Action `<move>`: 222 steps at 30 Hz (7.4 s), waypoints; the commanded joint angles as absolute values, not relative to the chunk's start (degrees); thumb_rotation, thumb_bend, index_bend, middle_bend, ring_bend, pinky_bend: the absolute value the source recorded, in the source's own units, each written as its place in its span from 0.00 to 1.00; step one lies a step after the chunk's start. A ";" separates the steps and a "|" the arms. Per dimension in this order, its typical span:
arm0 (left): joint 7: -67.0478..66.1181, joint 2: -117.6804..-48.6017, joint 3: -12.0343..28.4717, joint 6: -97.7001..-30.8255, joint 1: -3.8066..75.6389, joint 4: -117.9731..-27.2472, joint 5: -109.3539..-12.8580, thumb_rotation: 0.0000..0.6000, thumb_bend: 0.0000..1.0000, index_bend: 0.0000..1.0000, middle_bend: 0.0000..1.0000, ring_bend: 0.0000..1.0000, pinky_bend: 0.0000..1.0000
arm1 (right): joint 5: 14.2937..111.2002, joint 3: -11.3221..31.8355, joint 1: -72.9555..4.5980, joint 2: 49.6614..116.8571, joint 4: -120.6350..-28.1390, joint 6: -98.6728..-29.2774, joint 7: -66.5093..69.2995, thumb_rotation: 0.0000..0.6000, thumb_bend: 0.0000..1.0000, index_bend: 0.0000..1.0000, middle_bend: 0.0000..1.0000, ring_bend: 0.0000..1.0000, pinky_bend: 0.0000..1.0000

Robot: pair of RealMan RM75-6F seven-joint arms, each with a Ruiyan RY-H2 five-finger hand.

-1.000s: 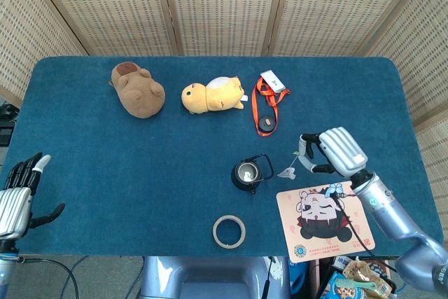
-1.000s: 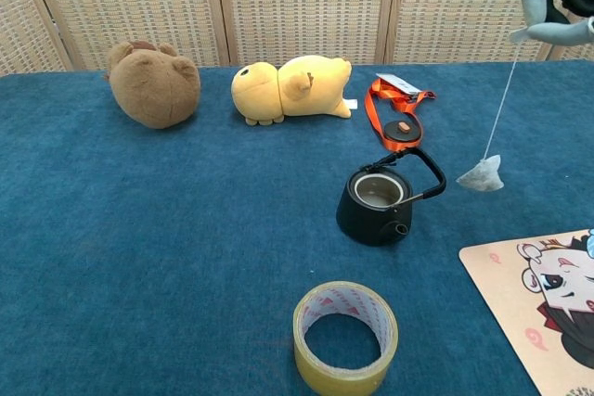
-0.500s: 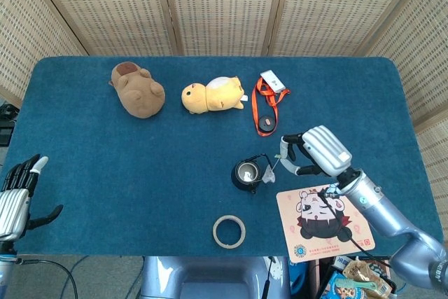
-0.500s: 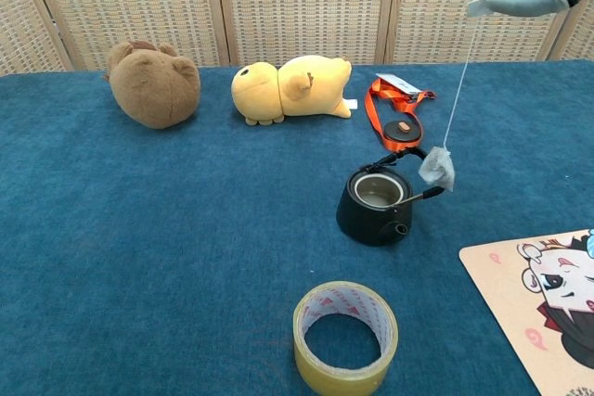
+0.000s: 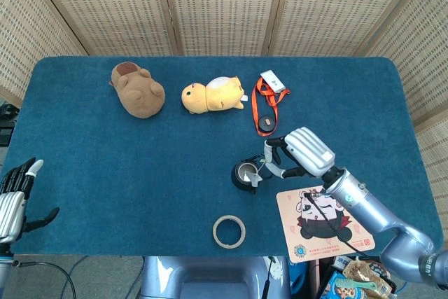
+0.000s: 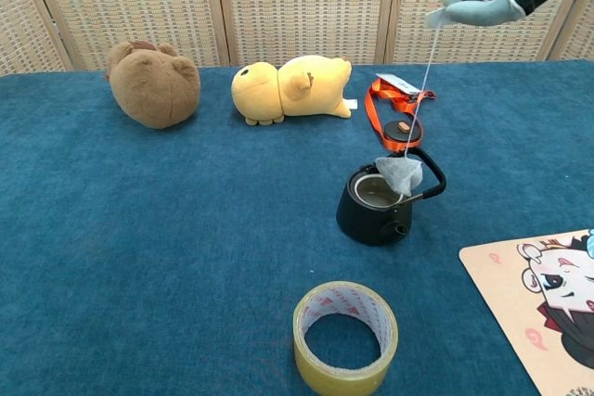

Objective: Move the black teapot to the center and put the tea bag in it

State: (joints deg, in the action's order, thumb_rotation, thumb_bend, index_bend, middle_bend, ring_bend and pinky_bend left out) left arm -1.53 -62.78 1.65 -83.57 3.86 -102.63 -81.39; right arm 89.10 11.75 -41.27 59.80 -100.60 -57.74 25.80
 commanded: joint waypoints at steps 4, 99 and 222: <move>-0.68 -62.93 1.52 -83.49 3.49 -101.79 -81.05 1.00 0.26 0.00 0.00 0.00 0.00 | 88.32 11.33 -42.31 61.51 -99.61 -56.28 25.61 1.00 0.71 0.69 0.78 0.88 0.97; 0.81 -63.53 0.89 -81.83 2.30 -99.70 -80.33 1.00 0.26 0.00 0.00 0.00 0.00 | 79.31 9.20 -48.54 75.52 -79.27 -45.04 22.16 1.00 0.72 0.69 0.77 0.88 0.97; -0.40 -62.87 1.85 -81.14 3.05 -100.21 -79.10 1.00 0.26 0.00 0.00 0.00 0.00 | 74.72 2.97 -56.56 72.61 -86.71 -23.48 11.26 0.57 0.94 0.19 1.00 1.00 1.00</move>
